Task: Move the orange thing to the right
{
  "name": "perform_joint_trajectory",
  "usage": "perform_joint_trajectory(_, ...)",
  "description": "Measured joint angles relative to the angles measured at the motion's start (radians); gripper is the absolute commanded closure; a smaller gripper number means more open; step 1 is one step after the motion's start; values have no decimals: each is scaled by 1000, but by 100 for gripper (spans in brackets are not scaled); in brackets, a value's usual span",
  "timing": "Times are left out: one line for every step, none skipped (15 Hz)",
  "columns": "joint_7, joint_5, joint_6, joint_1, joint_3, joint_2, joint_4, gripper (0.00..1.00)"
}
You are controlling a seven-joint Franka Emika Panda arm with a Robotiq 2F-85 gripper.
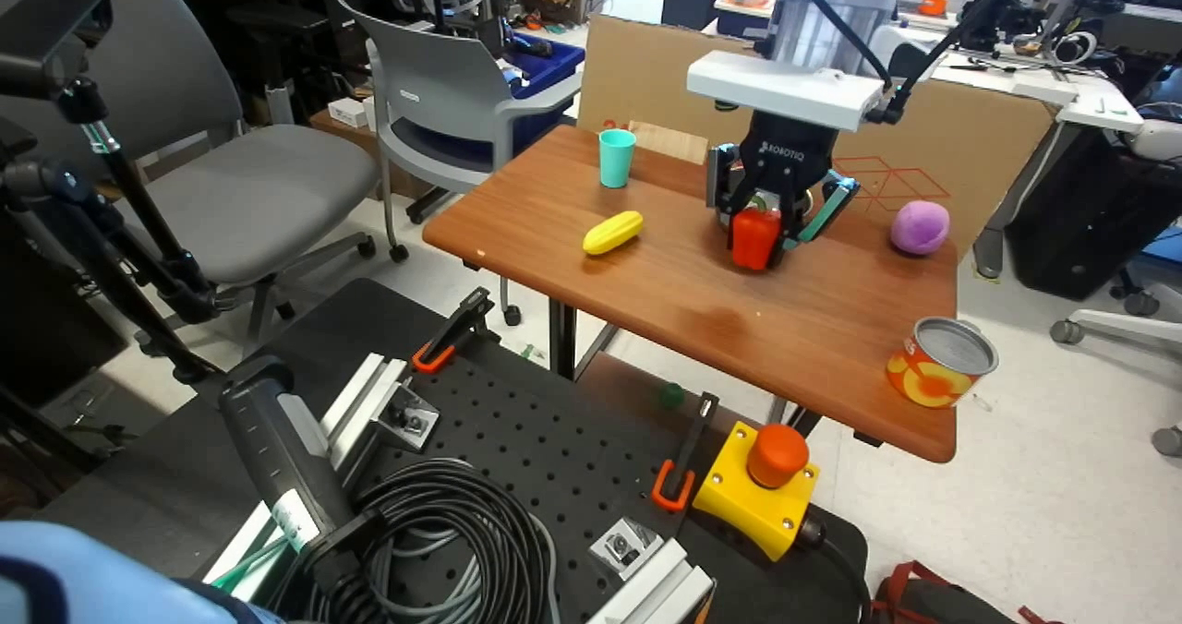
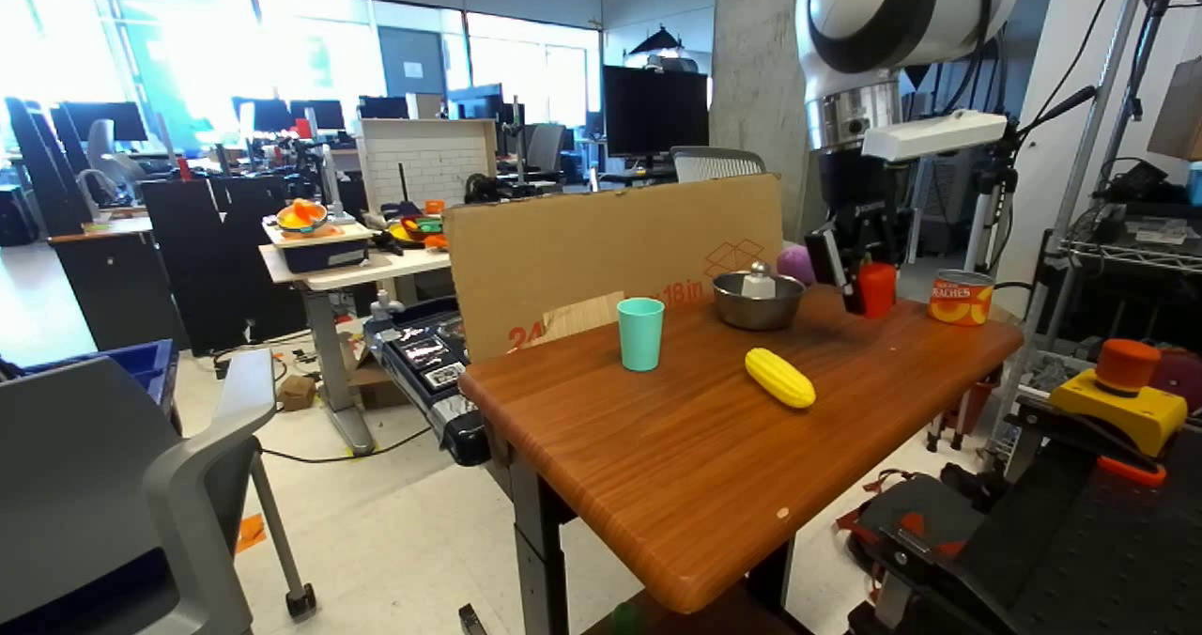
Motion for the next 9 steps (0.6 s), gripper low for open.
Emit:
perform_joint_trajectory(12,0,0,1,-2,36,22,80)
perform_joint_trajectory(19,-1,0,2,-4,70,43,80)
perform_joint_trajectory(24,0,0,2,-5,100,64,80)
perform_joint_trajectory(27,0,0,2,-6,127,84,80)
perform_joint_trajectory(27,-1,-14,3,-7,139,107,80)
perform_joint_trajectory(27,-1,-15,3,-7,147,120,50)
perform_joint_trajectory(27,-1,-16,3,-7,153,131,29)
perform_joint_trajectory(27,-1,-16,5,-7,156,135,22)
perform_joint_trajectory(24,-1,-16,7,-7,156,135,16)
